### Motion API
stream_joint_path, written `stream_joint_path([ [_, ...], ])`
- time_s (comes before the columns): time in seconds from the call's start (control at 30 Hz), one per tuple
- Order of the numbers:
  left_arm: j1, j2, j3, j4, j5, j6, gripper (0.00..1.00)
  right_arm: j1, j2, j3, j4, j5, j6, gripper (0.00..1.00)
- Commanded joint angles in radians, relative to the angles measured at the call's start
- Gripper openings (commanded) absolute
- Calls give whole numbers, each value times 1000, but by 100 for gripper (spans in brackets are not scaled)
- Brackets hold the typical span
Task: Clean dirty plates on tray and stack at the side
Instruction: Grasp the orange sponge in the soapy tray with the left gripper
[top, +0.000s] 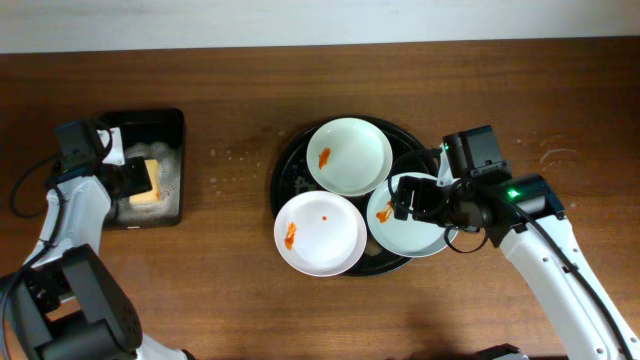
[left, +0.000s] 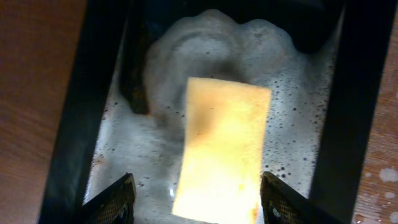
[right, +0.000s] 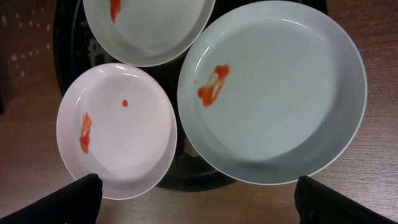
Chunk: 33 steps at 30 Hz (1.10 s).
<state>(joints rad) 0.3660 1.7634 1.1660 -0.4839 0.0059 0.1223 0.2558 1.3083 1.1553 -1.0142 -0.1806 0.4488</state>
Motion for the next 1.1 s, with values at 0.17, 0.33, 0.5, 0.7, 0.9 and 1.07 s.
stream_joint_path([
  [0.17,-49,156,-9,61,-87,-13,61,-1,4,13,8,10,5,99],
  [0.33,-49,216,-9,90,-64,-13,20,-1,4,13,14,9,5,99],
  [0.5,-49,190,-6,59,-66,-13,58,-1,4,13,19,9,5,99],
  [0.7,-49,75,-2,60,-87,-13,66,-1,4,13,26,9,5,99],
  [0.9,-49,128,-2,107,-92,-13,55,-1,4,13,27,9,5,99],
  [1.07,-49,206,-2,106,-84,-13,39,-1,4,14,27,9,5,99],
])
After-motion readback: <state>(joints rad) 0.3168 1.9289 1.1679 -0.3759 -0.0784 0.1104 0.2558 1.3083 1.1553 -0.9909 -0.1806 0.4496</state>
